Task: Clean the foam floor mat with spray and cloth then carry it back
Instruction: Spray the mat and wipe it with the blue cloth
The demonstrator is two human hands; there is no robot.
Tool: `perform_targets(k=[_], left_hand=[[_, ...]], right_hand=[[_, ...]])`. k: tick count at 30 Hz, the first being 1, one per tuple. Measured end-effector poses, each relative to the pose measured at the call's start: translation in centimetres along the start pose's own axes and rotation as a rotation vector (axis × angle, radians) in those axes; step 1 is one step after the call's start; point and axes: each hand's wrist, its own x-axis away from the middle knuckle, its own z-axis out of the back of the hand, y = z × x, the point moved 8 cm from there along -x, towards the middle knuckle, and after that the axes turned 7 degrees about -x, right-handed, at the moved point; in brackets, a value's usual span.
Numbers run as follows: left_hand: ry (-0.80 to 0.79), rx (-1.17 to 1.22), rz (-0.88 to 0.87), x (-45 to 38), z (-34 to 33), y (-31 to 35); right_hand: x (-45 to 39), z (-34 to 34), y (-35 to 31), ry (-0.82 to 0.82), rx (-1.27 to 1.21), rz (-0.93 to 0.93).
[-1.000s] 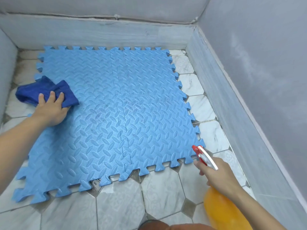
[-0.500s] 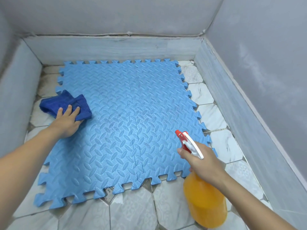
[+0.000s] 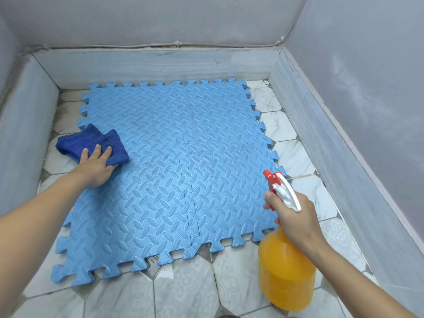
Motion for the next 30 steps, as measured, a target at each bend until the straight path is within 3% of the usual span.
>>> perform_targets(k=[8,12,18,23,30], left_hand=[[-0.024,0.015,-0.002,1.0,0.4,0.4],[-0.02,-0.011,-0.025,0.9,0.2,0.2],[-0.033,0.01,-0.015,1.5,0.4,0.3],[-0.044,0.011,-0.014,1.7,0.4,0.4],[-0.053,-0.007,-0.036,1.1,0.2,-0.4]], right_hand=[[-0.6,0.1,-1.0,0.062,-0.015,0.087],[-1.1,-1.8,-1.3,-0.101,-0.148,0.025],[-1.0,-3.1,-2.5,-0.129,0.084,0.11],[-0.7,-4.5,-2.8,-0.266,0.021,0.123],[-0.1,-4.1,-2.6,-0.113,0.111,0.184]])
